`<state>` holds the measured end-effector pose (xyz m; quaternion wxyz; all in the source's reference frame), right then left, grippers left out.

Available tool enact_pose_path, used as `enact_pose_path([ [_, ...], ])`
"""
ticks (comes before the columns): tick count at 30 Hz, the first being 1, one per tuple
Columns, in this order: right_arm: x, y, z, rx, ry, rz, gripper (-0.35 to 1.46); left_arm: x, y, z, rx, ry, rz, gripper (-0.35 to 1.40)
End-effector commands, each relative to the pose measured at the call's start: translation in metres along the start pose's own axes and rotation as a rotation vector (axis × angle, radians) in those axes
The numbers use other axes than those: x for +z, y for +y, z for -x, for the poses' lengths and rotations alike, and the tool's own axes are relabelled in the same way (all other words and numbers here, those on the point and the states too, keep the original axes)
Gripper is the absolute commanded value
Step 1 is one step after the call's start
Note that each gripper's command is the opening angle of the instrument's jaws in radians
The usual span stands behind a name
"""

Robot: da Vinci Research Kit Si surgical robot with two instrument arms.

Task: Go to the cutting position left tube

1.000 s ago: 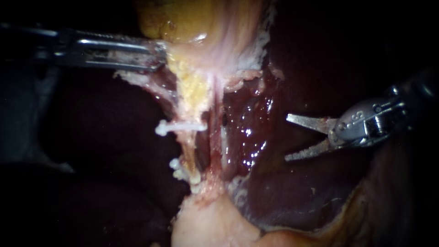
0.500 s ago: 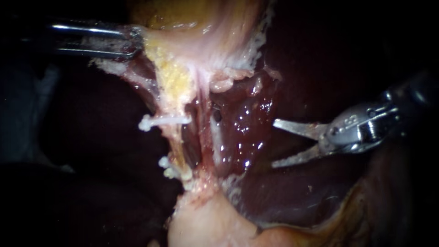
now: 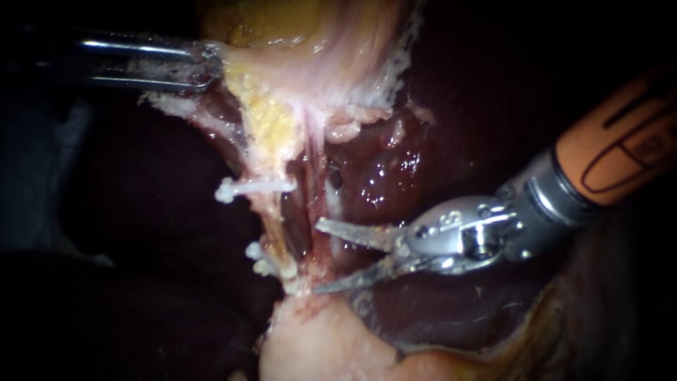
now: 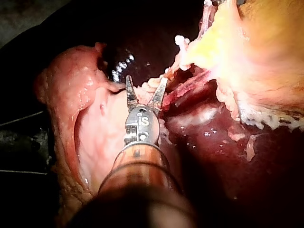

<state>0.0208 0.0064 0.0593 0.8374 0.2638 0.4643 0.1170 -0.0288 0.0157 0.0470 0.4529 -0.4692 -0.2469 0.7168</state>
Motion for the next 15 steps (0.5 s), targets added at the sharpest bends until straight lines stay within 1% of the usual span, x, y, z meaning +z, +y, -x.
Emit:
enact_pose_path([
  [1,0.0004,0.0002,0.0001,0.0,-0.003,-0.004,1.45,0.0,0.0,0.0,0.0,0.0,-0.001,-0.35],
  [6,0.0016,0.0018,0.0012,0.018,-0.005,-0.014,1.43,0.0001,0.0,0.0001,0.0,0.0,0.001,-0.35],
  [12,0.002,0.0041,0.003,0.03,-0.007,-0.008,1.43,0.0002,0.0,0.0002,0.001,0.0,0.001,-0.35],
  [15,0.0022,0.005,0.0036,0.028,-0.007,-0.01,1.43,0.0002,0.0,0.0002,0.001,0.0,0.0,-0.35],
])
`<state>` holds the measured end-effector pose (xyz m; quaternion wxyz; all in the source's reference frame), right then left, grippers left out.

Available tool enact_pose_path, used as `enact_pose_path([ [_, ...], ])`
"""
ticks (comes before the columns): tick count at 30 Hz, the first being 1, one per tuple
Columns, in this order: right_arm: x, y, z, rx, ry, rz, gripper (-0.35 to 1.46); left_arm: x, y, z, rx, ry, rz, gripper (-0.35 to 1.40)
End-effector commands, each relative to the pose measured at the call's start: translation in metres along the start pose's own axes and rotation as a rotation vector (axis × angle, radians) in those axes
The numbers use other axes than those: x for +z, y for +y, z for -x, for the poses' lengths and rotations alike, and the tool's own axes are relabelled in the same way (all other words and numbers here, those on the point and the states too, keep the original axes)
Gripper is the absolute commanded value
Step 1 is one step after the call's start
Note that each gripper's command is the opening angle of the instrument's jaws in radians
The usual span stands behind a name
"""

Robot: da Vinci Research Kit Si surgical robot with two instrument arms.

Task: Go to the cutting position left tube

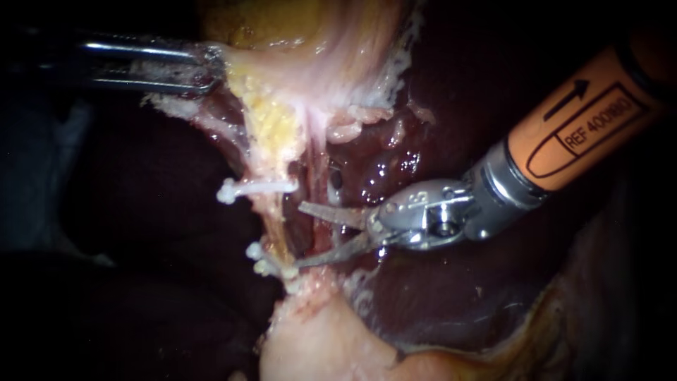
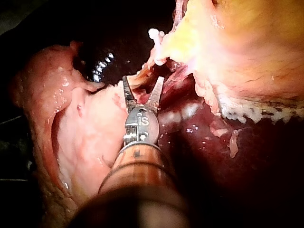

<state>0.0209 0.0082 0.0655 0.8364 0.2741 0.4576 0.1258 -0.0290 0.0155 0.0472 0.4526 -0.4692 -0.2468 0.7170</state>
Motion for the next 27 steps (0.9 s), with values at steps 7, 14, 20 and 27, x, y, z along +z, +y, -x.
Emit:
enact_pose_path([
  [7,0.0005,0.0008,0.0,-0.026,0.008,-0.057,1.41,0.0,-0.0001,0.0,0.001,0.0,0.0,-0.35],
  [14,0.0024,0.0007,-0.0015,-0.083,0.044,-0.144,1.36,0.0001,-0.0001,0.0,0.001,0.0,0.0,-0.35],
  [20,0.0044,0.0003,-0.0032,-0.104,0.075,-0.175,1.31,0.0002,0.0,0.0,0.001,-0.001,0.002,-0.35],
  [27,0.0064,0.0,-0.0048,-0.025,0.088,-0.132,1.31,0.0003,0.0,0.0001,0.001,0.0,0.001,-0.35],
])
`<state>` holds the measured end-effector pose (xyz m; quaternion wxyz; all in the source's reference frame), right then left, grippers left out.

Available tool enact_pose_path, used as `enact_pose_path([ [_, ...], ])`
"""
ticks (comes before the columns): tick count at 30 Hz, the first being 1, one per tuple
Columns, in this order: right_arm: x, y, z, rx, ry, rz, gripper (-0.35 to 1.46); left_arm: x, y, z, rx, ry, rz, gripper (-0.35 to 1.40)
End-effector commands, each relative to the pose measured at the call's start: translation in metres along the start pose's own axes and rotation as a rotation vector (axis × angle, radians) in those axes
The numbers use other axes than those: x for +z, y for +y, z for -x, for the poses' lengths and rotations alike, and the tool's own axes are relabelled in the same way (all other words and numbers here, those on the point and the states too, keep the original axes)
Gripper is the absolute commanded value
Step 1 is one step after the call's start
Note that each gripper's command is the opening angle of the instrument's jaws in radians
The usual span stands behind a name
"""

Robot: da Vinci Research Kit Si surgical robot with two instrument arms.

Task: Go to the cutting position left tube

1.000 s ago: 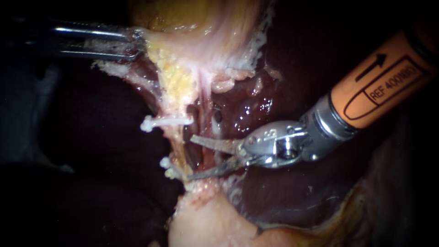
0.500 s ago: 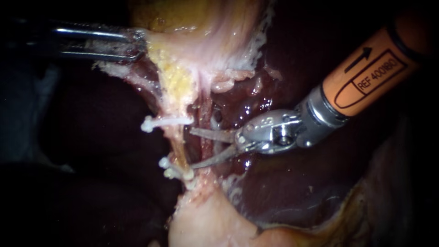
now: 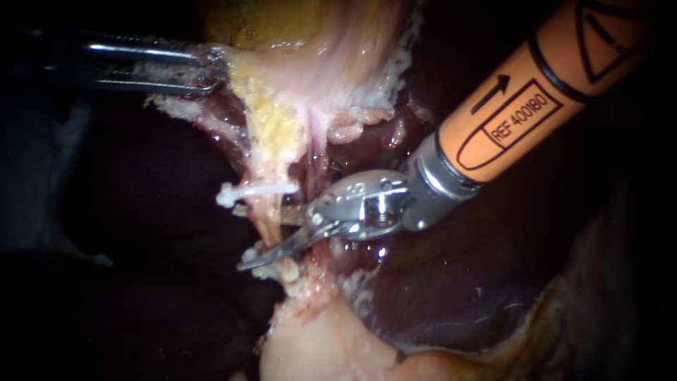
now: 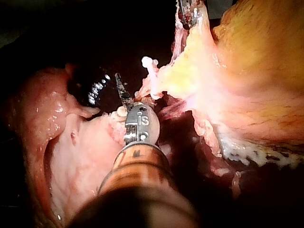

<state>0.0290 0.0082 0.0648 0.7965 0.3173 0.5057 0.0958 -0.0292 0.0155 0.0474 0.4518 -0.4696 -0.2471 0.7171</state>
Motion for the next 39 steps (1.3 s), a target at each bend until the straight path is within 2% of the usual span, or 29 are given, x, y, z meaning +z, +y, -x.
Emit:
enact_pose_path([
  [1,0.0002,0.0,-0.0001,0.008,-0.001,0.009,1.31,0.0,0.0,0.0,0.0,0.0,0.0,-0.35],
  [9,0.0017,-0.0003,-0.0013,0.053,0.017,0.039,1.33,0.0002,0.0,0.0,0.0,0.001,-0.001,-0.35],
  [14,0.002,-0.0013,-0.002,0.06,0.027,0.04,1.36,0.0002,0.0,0.0,0.0,-0.001,0.001,-0.35],
  [21,0.0015,-0.003,-0.0038,0.071,0.059,0.025,1.4,0.0002,0.0,0.0001,0.0,-0.001,0.001,-0.35],
  [27,0.0011,-0.0039,-0.0052,0.08,0.076,0.012,1.4,0.0002,0.0,0.0001,0.0,-0.001,0.001,-0.35],
  [39,0.0011,-0.0038,-0.0051,0.08,0.079,0.012,1.4,0.0001,0.0,0.0001,0.0,-0.001,0.002,-0.35],
])
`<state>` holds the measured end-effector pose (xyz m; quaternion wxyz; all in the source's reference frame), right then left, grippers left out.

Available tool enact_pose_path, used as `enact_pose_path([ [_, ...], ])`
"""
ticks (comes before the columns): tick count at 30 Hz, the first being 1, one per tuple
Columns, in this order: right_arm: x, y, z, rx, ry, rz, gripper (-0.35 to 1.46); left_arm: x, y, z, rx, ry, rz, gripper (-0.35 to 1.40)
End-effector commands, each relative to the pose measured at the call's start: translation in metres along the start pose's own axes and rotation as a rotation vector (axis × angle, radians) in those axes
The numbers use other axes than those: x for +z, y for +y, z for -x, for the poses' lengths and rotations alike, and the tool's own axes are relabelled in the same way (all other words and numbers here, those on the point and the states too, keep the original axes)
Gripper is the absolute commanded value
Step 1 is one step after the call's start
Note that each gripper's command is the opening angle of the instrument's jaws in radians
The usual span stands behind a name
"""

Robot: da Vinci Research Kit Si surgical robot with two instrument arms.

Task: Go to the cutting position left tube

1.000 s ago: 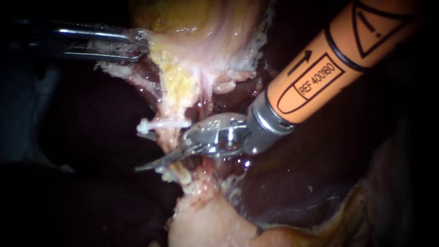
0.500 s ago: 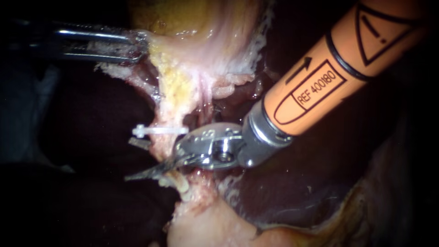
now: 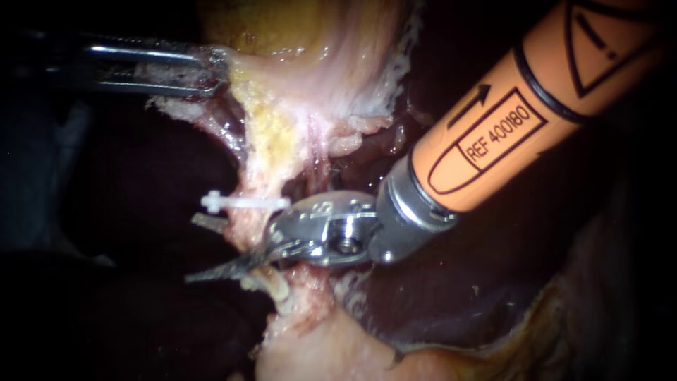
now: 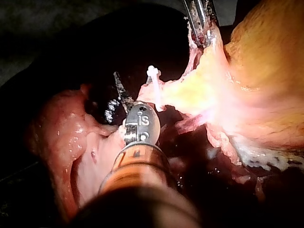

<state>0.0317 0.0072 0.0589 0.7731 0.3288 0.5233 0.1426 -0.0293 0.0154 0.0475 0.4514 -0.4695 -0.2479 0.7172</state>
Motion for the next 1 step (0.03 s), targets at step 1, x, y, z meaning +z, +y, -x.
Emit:
enact_pose_path([
  [1,0.0,0.0001,0.0002,0.0,0.0,0.001,1.4,0.0,0.0,0.0,0.0,0.0,0.0,-0.35],
])
